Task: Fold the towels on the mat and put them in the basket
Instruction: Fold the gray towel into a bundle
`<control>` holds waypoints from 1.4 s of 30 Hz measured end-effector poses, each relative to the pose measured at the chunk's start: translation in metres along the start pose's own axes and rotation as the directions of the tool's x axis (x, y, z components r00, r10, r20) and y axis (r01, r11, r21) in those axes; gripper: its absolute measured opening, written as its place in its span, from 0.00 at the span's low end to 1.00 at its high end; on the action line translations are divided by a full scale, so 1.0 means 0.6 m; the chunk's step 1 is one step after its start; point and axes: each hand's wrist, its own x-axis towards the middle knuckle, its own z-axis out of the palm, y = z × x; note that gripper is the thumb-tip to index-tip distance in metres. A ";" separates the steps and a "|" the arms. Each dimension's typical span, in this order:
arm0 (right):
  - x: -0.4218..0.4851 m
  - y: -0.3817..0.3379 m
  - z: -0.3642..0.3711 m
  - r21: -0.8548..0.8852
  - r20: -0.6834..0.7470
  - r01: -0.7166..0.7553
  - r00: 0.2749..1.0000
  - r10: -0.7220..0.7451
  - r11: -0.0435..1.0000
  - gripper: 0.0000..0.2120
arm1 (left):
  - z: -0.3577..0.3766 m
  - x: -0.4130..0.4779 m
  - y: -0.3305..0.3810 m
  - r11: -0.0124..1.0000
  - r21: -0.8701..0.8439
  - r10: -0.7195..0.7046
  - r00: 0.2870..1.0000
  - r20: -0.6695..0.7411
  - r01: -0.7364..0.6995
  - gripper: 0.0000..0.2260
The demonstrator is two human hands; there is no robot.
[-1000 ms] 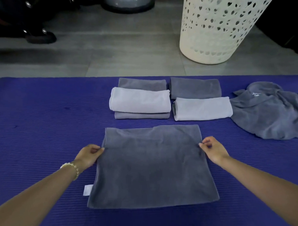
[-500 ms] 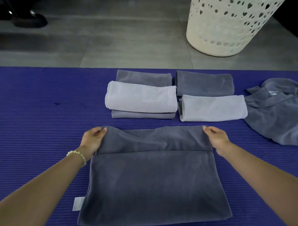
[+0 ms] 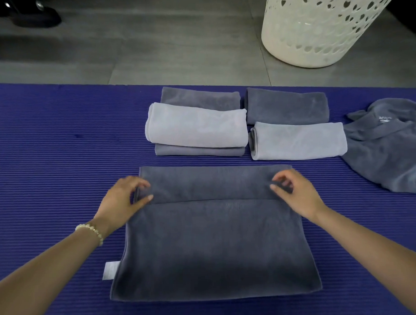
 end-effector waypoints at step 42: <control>-0.175 0.008 0.016 0.268 0.106 -0.520 0.853 0.512 0.811 0.14 | 0.016 -0.165 0.013 0.766 -0.289 -0.508 0.817 0.274 0.574 0.12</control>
